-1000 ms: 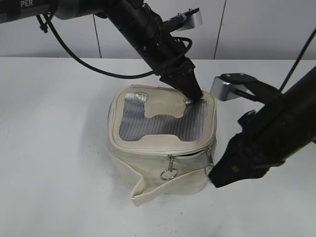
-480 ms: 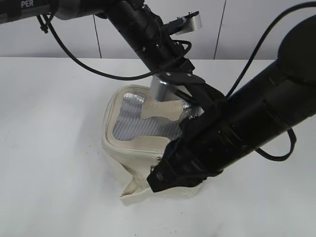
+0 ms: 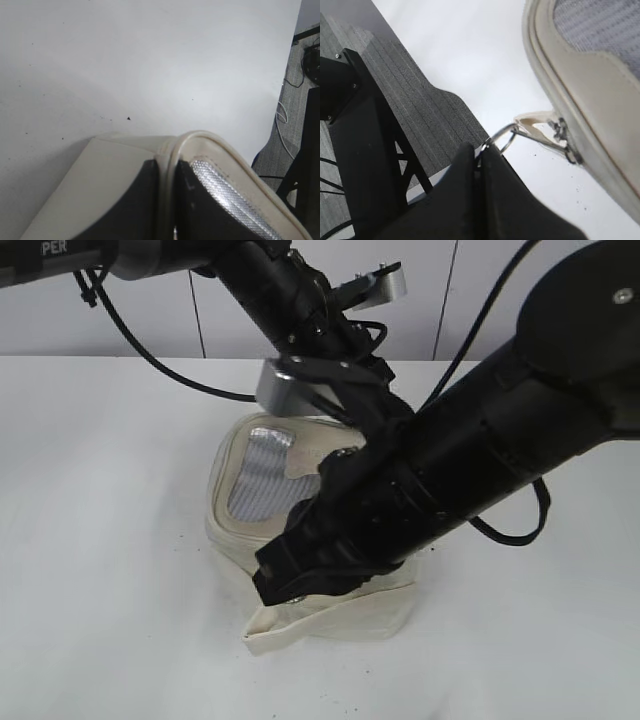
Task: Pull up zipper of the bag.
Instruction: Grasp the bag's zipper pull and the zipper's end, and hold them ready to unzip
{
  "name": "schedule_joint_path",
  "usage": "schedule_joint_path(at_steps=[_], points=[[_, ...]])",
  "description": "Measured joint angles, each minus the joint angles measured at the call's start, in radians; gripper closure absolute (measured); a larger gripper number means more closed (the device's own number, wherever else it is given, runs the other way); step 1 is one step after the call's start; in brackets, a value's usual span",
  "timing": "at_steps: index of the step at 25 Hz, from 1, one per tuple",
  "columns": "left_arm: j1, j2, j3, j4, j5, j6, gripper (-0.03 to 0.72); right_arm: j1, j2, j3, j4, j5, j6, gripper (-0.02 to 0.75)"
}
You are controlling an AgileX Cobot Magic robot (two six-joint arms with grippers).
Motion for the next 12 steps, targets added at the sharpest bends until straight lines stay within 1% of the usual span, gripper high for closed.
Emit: schedule_joint_path(at_steps=[4,7,9,12], points=[[0.0,0.0,-0.006,0.003,0.005,-0.007,0.625,0.034,0.073,-0.06,-0.001,-0.009,0.0,0.732],[0.0,0.0,-0.02,0.021,0.009,-0.015,0.625,0.04,0.108,-0.091,-0.005,-0.008,0.008,0.732],[0.0,0.0,-0.022,0.03,0.009,-0.015,0.625,0.042,0.108,-0.099,-0.035,-0.001,0.042,0.732],[0.0,0.0,-0.022,0.033,0.002,-0.019,0.625,0.044,0.095,-0.1,-0.121,0.028,0.14,0.729]])
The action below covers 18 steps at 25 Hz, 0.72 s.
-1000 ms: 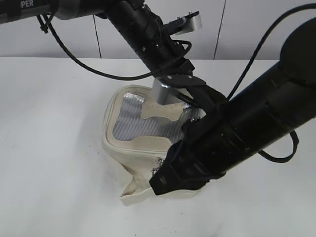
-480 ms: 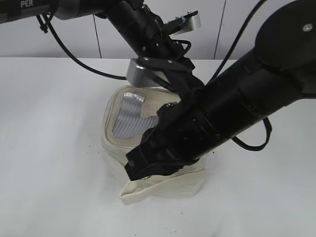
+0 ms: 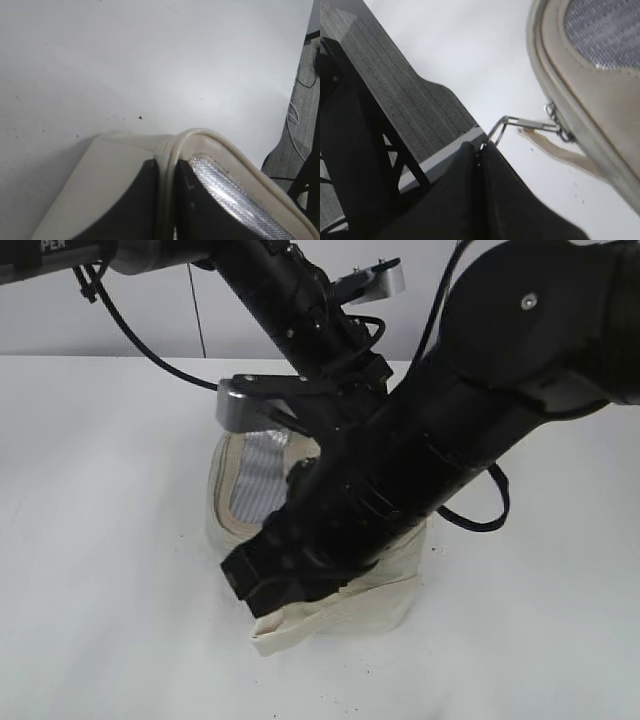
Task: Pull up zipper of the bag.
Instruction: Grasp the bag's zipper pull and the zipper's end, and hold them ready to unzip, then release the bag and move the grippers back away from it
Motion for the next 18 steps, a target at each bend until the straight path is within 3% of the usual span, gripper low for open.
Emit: schedule_joint_path(at_steps=[3,6,10,13,16,18], points=[[0.001,0.0,-0.001,0.006,-0.013,-0.002,0.625,0.008,-0.03,0.0,-0.127,0.07,0.139,0.658],[0.001,0.0,-0.002,0.012,-0.017,-0.003,0.605,0.009,-0.074,0.0,-0.254,0.125,0.261,0.492],[0.001,-0.006,-0.011,0.017,-0.036,-0.006,0.432,0.006,-0.165,0.0,-0.381,0.164,0.378,0.24],[0.004,-0.029,-0.012,0.032,-0.051,-0.008,0.34,-0.019,-0.24,-0.001,-0.457,0.171,0.445,0.179],[0.006,-0.069,-0.012,0.068,-0.053,-0.025,0.313,-0.092,-0.29,-0.001,-0.503,0.172,0.467,0.164],[0.006,-0.107,-0.012,0.146,-0.053,-0.066,0.308,-0.168,-0.303,-0.001,-0.517,0.173,0.468,0.162]])
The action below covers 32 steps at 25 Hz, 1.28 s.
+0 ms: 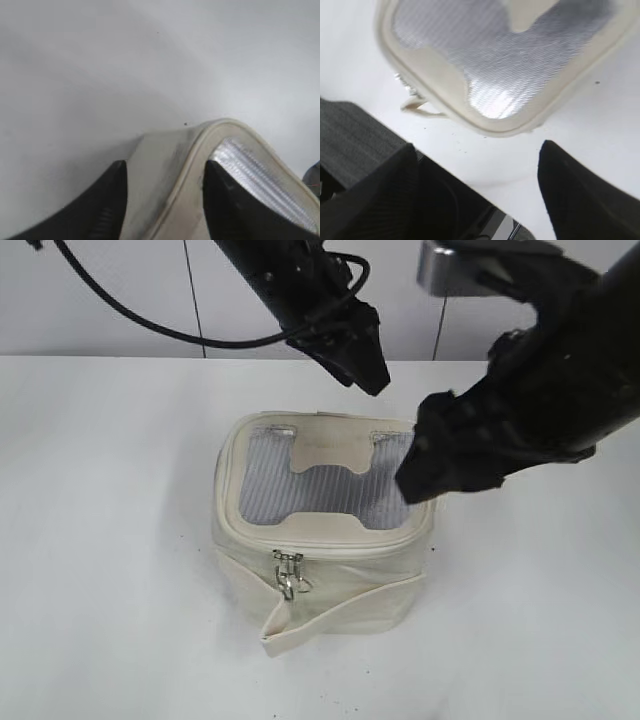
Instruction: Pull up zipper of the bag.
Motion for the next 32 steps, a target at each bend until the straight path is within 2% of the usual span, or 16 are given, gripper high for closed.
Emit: schedule_joint_path(at_steps=[8,12,15,24,28,32], points=[[0.028,-0.122,-0.001,0.334,0.001,-0.248,0.306,-0.29,-0.001,0.0,-0.096,0.0,-0.016,0.161],[0.08,-0.187,-0.001,0.456,0.001,-0.383,0.31,-0.413,-0.001,0.0,-0.113,0.0,-0.018,0.161],[0.122,-0.24,-0.001,0.516,0.002,-0.443,0.323,-0.472,-0.001,0.0,-0.122,0.016,-0.026,0.161],[0.234,-0.482,0.036,0.585,0.001,-0.511,0.334,-0.502,-0.032,0.0,-0.158,0.107,-0.029,0.162],[0.257,-0.626,0.181,0.653,0.001,-0.515,0.334,-0.502,-0.087,0.0,-0.158,0.128,-0.028,0.162],[0.268,-0.798,0.399,0.684,0.002,-0.543,0.334,-0.502,-0.158,0.003,-0.158,0.152,-0.028,0.162]])
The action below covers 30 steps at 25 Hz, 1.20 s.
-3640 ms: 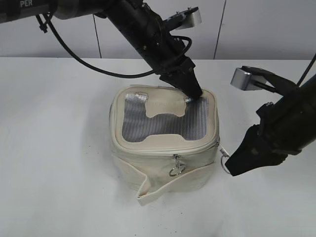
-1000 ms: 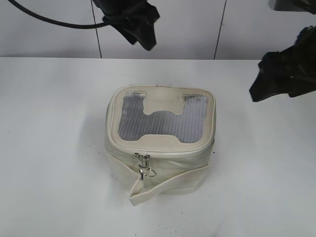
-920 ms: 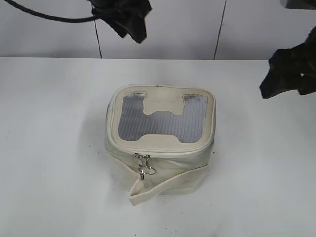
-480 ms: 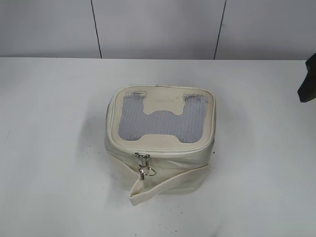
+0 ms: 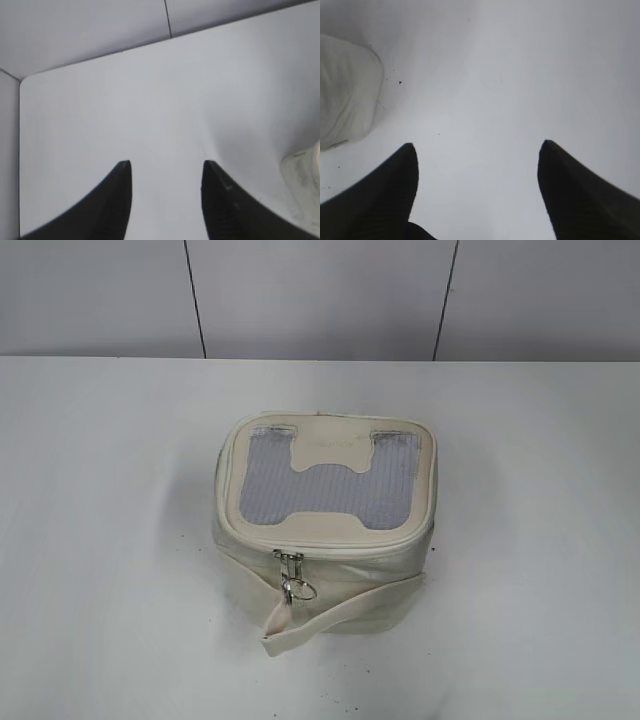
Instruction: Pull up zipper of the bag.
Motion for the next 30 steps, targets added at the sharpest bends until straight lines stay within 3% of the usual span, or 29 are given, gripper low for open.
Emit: schedule_joint_path(at_steps=[6,15,22,30], points=[[0.001,-0.276,0.372,0.039,0.0,-0.059,0.334,0.0,-0.135,0.065,0.0,0.011,-0.001,0.162],[0.001,-0.77,0.825,0.013,-0.047,-0.079,0.334,0.0,-0.428,0.256,-0.004,0.011,-0.004,0.163],[0.001,-1.111,1.032,-0.003,-0.072,-0.078,0.334,0.0,-0.724,0.43,-0.006,0.007,-0.017,0.163],[0.001,-1.335,1.092,-0.106,-0.113,0.014,0.336,0.0,-1.072,0.556,-0.006,0.035,-0.063,0.163]])
